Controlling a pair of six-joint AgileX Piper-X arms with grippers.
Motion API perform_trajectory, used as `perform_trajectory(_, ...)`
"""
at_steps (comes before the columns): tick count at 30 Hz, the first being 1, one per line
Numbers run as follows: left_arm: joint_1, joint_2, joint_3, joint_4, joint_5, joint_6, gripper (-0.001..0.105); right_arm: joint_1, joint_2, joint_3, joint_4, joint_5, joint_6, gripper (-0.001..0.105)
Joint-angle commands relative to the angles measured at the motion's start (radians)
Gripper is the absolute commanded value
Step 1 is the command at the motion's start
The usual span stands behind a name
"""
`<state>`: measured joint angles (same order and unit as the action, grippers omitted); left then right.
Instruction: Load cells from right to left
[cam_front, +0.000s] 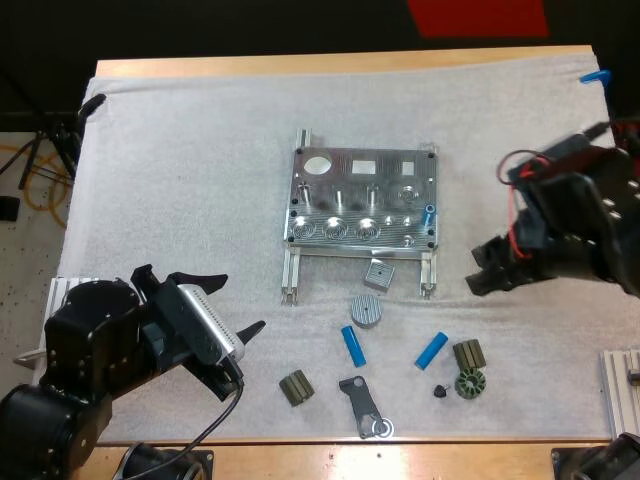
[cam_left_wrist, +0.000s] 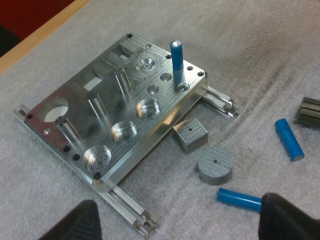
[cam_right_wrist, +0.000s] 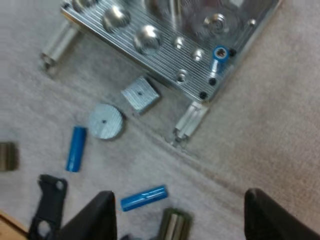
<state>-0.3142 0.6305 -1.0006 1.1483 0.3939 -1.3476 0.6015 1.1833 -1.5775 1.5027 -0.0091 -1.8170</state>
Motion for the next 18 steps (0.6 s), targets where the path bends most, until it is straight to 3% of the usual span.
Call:
perform_trajectory(1,0.000,0.006,-0.006,-0.010,0.007,0.000,0.065,-0.005,-0.027,-0.004,0.014,-0.032,0.009,0.055)
perform_trajectory(10,-0.012,0.062,-0.006,-0.019,0.005,-0.017,0.065,-0.005,-0.140,-0.004,0.016,-0.167,0.052,0.055)
perform_trajectory(18,-0.098,0.135,-0.003,-0.048,0.004,-0.017,0.065,-0.005,-0.194,-0.004,0.029,-0.257,0.068,0.055)
